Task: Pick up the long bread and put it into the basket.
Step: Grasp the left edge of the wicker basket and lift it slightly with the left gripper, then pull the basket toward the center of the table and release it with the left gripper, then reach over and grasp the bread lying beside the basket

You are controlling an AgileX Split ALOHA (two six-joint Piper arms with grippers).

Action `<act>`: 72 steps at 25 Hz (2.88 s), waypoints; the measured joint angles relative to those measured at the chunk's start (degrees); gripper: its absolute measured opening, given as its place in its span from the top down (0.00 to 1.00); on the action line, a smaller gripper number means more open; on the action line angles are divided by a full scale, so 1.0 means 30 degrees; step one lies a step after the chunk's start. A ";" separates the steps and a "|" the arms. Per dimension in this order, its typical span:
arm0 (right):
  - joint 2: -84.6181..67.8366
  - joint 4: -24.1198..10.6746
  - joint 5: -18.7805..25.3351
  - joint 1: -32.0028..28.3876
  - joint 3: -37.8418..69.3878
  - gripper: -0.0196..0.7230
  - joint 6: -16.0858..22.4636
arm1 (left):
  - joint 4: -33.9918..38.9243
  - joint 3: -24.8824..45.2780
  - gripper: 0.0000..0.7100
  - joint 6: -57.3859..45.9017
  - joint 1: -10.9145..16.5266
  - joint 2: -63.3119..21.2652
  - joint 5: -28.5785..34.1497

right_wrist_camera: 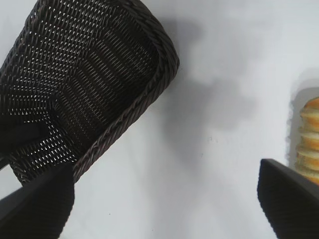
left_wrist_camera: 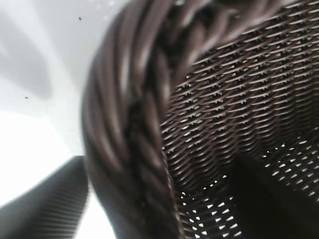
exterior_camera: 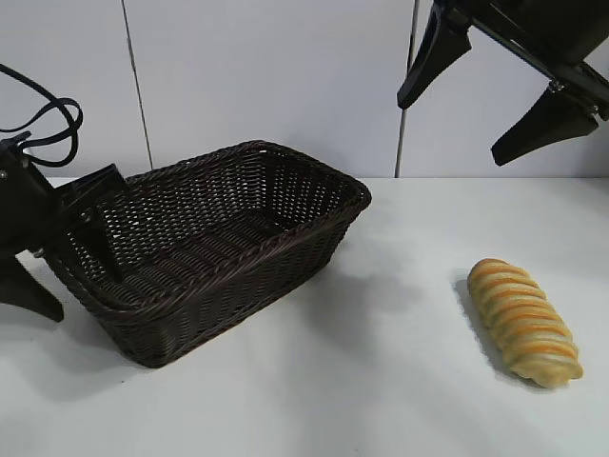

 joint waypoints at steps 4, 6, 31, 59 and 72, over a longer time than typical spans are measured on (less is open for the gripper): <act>0.0000 0.0000 0.0000 0.0000 0.0000 0.04 0.0000 | 0.0281 -0.1448 0.86 0.0574 0.0000 0.0046 0.1068; 0.0000 0.0000 0.0015 0.0000 0.0000 0.04 0.0000 | 0.0297 -0.2476 0.86 0.1566 0.0000 0.0046 0.2234; 0.0000 0.0000 0.0015 0.0000 0.0000 0.04 0.0000 | 0.2617 -1.0737 0.86 0.5688 -0.0005 0.5339 0.8992; 0.0000 -0.0015 -0.0002 0.0000 0.0000 0.04 0.0000 | 0.8897 -1.7405 0.02 0.3245 0.1467 0.2226 1.1860; 0.0000 -0.0015 -0.0018 0.0000 0.0000 0.04 0.0000 | 0.6885 -1.7517 0.02 0.5329 1.1346 -0.1036 1.2118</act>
